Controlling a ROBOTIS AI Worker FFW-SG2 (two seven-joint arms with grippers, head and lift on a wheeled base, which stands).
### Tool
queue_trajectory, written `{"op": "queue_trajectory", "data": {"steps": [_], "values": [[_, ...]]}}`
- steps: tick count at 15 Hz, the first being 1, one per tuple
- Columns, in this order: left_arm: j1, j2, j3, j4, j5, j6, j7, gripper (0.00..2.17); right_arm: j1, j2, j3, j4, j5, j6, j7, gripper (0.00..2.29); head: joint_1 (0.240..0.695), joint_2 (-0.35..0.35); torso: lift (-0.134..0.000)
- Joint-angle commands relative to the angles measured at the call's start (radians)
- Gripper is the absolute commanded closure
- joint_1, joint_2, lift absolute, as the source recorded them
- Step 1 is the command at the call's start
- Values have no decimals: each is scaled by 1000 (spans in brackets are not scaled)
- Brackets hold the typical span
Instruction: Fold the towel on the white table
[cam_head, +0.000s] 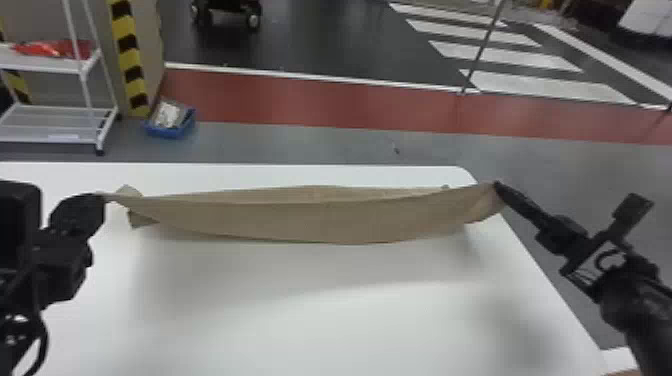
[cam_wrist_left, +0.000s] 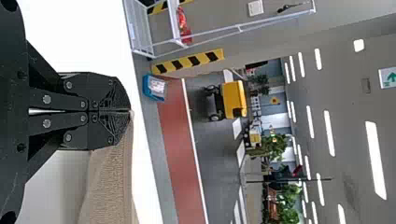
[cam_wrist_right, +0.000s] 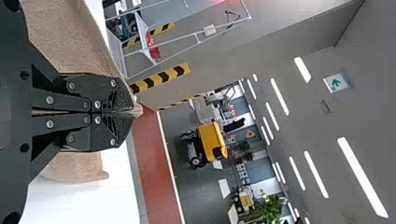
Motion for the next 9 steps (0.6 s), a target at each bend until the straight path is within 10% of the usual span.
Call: {"op": "queue_trajectory", "data": {"steps": [1,9], "values": [[99,-3,29,-110,-5,56,26,1430,55,-12,-71,-4,-29,5,21,1625,676,-270,-120],[147,-3,70,-202,-11,191,57,1430,104,-63,-119,-80,-123,143,37,1625,695,-346,-120]]}}
